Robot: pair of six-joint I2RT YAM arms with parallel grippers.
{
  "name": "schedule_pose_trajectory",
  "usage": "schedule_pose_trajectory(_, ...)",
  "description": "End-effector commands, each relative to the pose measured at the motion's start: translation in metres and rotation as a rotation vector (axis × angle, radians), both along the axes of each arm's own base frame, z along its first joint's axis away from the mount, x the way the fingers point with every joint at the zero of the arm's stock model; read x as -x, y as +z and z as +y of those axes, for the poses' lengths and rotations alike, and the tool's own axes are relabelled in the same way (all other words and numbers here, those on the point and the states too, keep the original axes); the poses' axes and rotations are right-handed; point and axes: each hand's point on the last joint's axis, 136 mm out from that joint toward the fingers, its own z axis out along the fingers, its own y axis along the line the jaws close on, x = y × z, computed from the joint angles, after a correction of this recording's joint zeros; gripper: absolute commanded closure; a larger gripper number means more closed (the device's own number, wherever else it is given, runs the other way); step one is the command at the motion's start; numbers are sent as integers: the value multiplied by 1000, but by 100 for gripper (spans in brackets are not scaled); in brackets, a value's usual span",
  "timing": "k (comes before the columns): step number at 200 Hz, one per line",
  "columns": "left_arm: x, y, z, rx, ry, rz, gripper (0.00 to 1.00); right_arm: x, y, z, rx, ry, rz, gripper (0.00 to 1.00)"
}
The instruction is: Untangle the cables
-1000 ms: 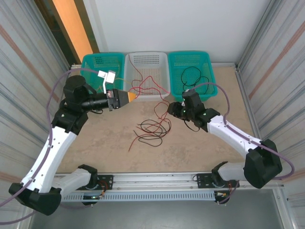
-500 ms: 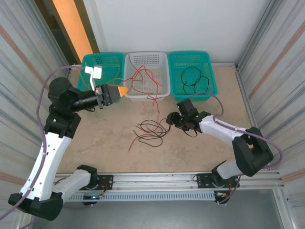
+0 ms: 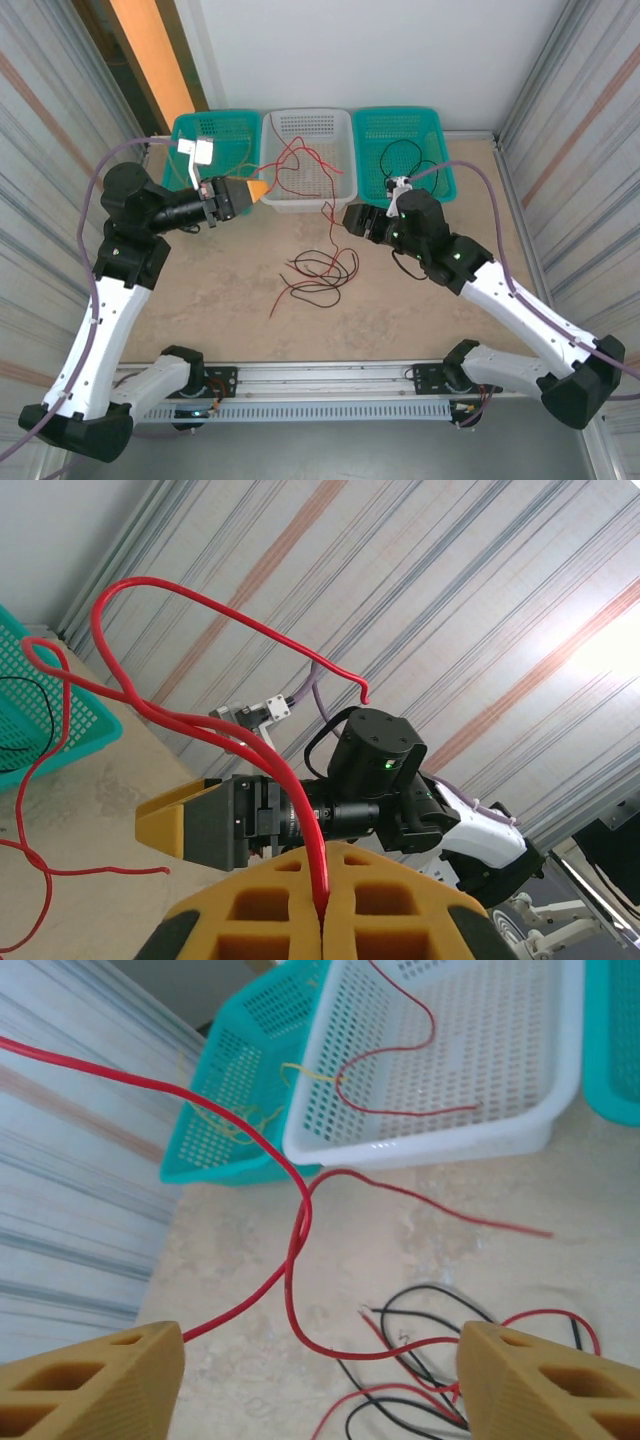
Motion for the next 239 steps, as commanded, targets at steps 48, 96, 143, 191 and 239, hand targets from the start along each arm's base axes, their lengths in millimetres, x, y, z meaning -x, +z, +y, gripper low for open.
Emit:
schedule_pose_trajectory(48, 12, 20, 1, 34, -37, -53, 100, -29, -8, 39, 49, 72, 12, 26)
schedule_pose_trajectory(96, 17, 35, 3, 37, -37, -87, 100, -36, -70, 45, 102, 71, 129, 36)
schedule_pose_trajectory(143, 20, 64, 5, 56, -19, -159, 100, -26, -132, 34, 143, 37, 240, 42)
schedule_pose_trajectory(191, 20, 78, 6, 54, -10, -196, 100, -19, -160, 25, 153, 21, 307, 48)
schedule_pose_trajectory(239, 19, 79, 5, 59, -11, -196, 100, -12, -106, 25, 116, 39, 163, 45)
